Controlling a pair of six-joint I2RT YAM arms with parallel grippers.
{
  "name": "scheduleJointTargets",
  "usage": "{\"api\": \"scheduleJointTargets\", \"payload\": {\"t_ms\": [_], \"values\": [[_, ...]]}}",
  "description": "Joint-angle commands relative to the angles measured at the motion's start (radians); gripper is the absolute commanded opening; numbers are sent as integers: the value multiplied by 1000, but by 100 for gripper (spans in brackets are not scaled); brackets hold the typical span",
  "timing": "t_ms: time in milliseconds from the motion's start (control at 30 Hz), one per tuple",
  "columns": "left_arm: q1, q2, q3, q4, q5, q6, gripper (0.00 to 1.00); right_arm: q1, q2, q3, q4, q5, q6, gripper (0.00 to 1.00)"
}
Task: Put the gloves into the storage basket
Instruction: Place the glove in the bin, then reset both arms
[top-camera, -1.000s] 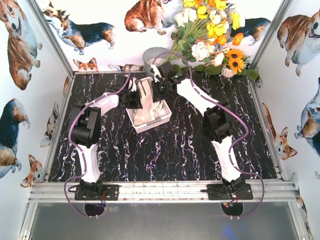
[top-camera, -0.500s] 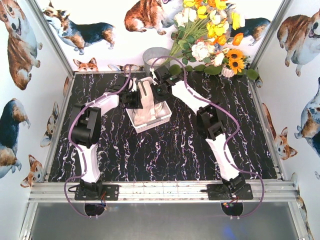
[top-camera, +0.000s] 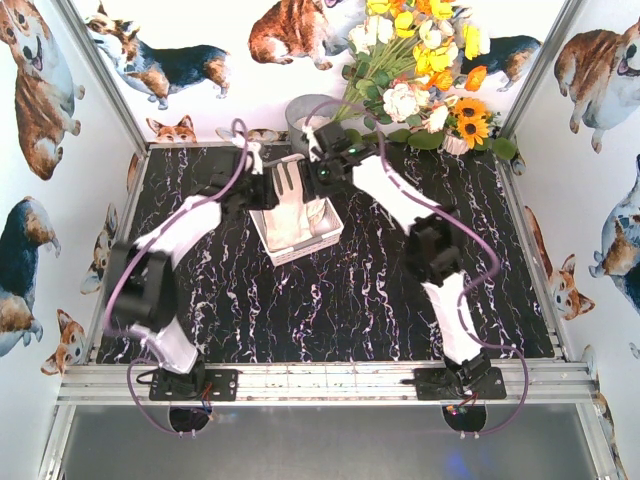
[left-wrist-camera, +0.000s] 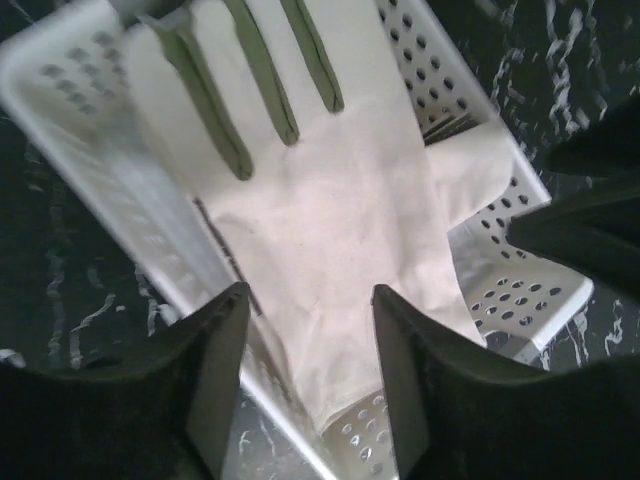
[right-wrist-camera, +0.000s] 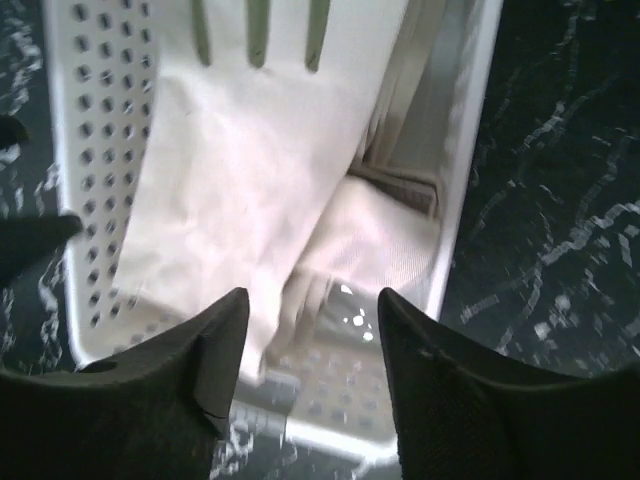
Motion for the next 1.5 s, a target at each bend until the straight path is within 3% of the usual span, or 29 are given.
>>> {"api": "scheduleJointTargets", "payload": {"t_ms": [0, 133, 233, 267, 467, 633, 733, 800, 933, 1100, 1233, 1300, 1333, 1400, 1467], "values": [[1, -237, -139, 122, -186, -40, 51, -1, -293, -125, 73, 23, -21, 60], [4, -432, -264, 132, -327, -47, 74, -9, -494, -409, 167, 95, 9, 65], [31, -516, -353, 138, -399, -55, 98, -41, -651, -683, 301, 144, 49, 73], [51, -533, -378, 141, -409, -60, 100, -56, -700, -775, 351, 150, 65, 75], [265, -602, -527, 234, -392, -138, 100, -310, -946, -1236, 599, 174, 111, 86], [321, -660, -702, 423, -568, -135, 100, -479, -1059, -1499, 862, 323, 90, 91], [319, -674, -850, 612, -666, -89, 100, -487, -1065, -1614, 1045, 426, 25, 92], [315, -661, -949, 779, -681, -33, 100, -486, -1052, -1671, 1153, 413, -29, 94], [283, -557, -1102, 1171, -613, 121, 100, -477, -1002, -1689, 1192, 451, -83, 97], [254, -395, -1116, 1419, -484, 227, 100, -448, -974, -1846, 1551, 473, -197, 100], [234, -240, -1065, 1476, -416, 281, 100, -446, -865, -1915, 1775, 436, -223, 100], [194, -147, -1031, 1522, -495, 310, 100, -449, -799, -1908, 1838, 437, -221, 100], [201, -180, -974, 1337, -518, 276, 100, -463, -825, -1883, 1755, 421, -201, 100], [228, -154, -972, 1387, -501, 267, 100, -487, -859, -1836, 1602, 385, -173, 100], [227, -171, -967, 1354, -506, 260, 100, -489, -850, -1859, 1662, 384, -179, 100]]}}
